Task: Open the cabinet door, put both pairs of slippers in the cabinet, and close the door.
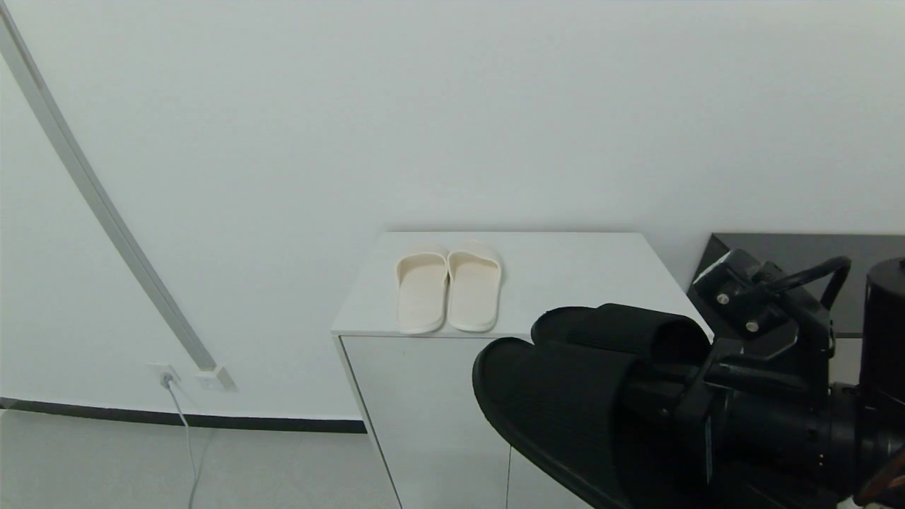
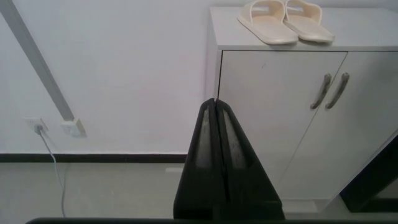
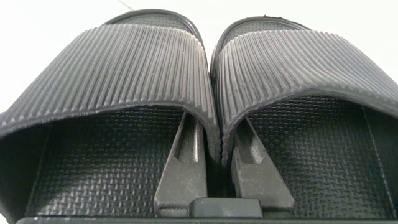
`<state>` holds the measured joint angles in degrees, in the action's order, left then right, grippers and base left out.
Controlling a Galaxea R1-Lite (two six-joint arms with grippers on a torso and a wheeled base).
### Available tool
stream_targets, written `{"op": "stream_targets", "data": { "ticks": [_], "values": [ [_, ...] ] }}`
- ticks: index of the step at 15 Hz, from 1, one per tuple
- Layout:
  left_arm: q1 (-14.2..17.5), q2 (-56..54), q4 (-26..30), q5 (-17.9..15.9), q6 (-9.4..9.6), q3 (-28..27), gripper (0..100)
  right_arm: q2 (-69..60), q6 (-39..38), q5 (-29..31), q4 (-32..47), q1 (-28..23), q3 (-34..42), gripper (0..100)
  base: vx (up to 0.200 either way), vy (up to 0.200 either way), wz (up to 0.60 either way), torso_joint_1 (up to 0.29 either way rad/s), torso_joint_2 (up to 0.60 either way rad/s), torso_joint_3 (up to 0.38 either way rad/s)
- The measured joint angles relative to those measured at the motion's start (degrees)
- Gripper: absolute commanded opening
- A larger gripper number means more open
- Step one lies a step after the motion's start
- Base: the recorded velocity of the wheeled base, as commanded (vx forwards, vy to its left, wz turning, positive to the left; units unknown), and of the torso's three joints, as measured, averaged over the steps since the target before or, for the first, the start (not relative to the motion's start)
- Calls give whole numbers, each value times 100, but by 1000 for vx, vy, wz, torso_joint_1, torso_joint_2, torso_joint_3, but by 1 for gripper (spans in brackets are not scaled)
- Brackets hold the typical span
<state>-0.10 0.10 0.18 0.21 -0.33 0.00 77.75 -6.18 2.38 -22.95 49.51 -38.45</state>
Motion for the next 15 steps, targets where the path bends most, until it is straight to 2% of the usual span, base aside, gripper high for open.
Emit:
{"op": "stream_targets", "data": {
  "ticks": [9, 12, 13, 15],
  "values": [
    [0, 0, 0, 4, 22, 0, 0, 15, 9, 2, -6, -15, 135, 0, 0, 0, 0, 0, 0, 0],
    [-1, 0, 0, 4, 20, 0, 0, 17, 13, 2, -6, -12, 144, 0, 0, 0, 0, -115, 250, 142],
    [0, 0, 0, 0, 15, 0, 100, 17, 13, 7, -6, -12, 146, 0, 0, 0, 0, -159, 373, 212],
    [0, 0, 0, -2, 12, 0, 100, 20, 20, 9, -6, -9, 151, 0, 0, 0, 0, -163, 378, 217]
  ]
}}
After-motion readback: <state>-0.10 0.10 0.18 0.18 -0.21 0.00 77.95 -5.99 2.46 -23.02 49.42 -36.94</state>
